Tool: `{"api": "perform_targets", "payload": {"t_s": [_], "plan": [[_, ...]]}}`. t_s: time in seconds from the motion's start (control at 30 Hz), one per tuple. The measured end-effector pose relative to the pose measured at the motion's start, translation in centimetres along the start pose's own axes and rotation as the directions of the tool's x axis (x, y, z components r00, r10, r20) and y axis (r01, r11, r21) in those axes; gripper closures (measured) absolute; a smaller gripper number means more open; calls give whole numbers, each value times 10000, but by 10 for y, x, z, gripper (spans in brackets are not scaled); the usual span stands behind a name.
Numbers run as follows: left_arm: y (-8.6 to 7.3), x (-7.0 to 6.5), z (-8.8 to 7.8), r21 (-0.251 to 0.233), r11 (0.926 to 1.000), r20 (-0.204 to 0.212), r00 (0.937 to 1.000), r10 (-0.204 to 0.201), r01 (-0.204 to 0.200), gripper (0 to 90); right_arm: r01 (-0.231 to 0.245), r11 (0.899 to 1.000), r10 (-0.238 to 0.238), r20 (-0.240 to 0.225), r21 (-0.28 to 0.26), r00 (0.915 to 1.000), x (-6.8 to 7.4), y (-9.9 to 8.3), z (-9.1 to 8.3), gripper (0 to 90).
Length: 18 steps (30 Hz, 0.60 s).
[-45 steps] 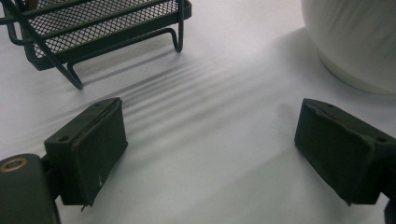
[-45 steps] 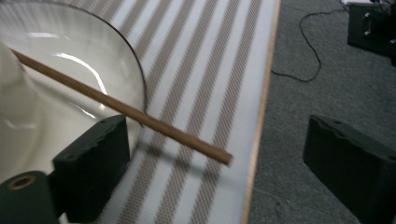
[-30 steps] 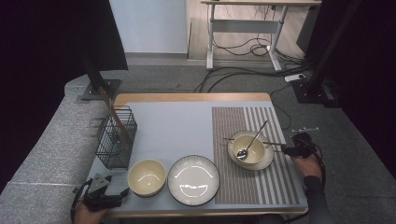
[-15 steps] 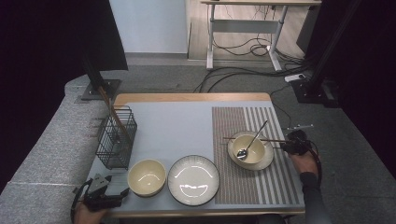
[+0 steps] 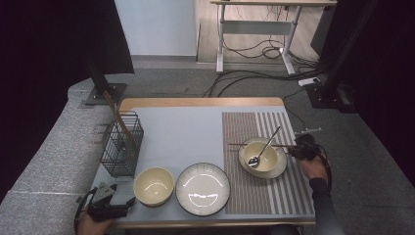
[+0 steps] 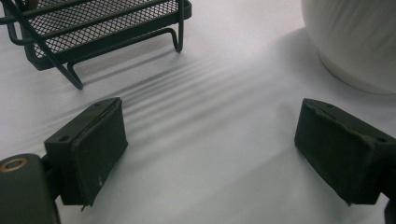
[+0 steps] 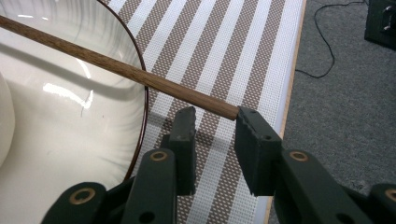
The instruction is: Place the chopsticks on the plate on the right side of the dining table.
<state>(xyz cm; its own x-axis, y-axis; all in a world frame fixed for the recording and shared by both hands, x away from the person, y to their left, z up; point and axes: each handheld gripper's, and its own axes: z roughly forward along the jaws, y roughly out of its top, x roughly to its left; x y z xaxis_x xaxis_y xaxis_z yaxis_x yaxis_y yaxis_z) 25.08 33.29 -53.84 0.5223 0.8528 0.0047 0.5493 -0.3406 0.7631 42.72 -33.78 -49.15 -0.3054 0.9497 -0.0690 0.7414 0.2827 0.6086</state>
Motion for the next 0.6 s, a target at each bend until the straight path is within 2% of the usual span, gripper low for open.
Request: {"api": "perform_targets", "payload": {"t_s": [0.17,0.3,0.53,0.6], "plan": [[0,0,0,-2,10000,1,10000,0,0,88,-38,10000,38,22,-32,10000,0,0,0,644],[0,0,0,-1,10000,3,10000,0,0,89,-33,9999,34,93,-125,10000,-1,-3,-3,559],[0,0,0,15,10000,2,10000,-5,5,89,30,9993,-24,141,-363,9999,-2,-12,-20,404],[1,0,0,32,10000,-4,10000,-1,1,88,89,9992,-85,111,-392,9999,-1,-14,-27,388]]}}
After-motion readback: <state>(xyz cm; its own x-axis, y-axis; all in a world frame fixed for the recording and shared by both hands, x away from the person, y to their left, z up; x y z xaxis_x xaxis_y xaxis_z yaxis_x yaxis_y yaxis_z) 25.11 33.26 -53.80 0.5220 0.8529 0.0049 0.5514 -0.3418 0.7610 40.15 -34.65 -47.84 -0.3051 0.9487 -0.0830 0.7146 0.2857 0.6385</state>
